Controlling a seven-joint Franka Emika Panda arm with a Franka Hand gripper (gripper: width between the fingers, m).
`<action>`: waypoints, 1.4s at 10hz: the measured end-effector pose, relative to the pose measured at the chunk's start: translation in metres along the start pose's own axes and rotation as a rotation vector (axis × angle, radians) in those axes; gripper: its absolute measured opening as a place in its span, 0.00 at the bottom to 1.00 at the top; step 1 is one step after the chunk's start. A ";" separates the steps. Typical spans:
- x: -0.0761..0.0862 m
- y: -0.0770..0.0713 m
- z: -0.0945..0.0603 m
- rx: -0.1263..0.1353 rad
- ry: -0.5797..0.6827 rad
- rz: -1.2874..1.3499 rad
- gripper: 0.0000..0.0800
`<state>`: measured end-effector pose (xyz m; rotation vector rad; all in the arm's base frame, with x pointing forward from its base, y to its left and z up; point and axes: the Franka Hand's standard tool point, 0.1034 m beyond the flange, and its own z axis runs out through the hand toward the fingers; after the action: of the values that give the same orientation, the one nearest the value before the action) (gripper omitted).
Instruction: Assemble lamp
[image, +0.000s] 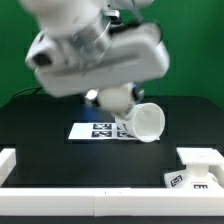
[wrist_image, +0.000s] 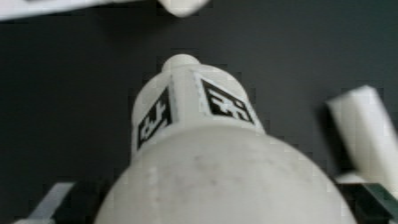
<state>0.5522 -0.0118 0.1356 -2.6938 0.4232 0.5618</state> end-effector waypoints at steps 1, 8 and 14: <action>0.009 -0.019 -0.014 -0.014 0.144 -0.034 0.72; 0.022 -0.048 -0.043 -0.148 0.650 -0.195 0.72; 0.022 -0.091 -0.040 -0.147 0.843 -0.282 0.72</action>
Offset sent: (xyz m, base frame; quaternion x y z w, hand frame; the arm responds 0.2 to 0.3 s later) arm 0.0000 0.0000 0.0000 0.0000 0.1296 0.0000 0.9916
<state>0.6170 0.0490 0.1856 -2.9420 0.1922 -0.6744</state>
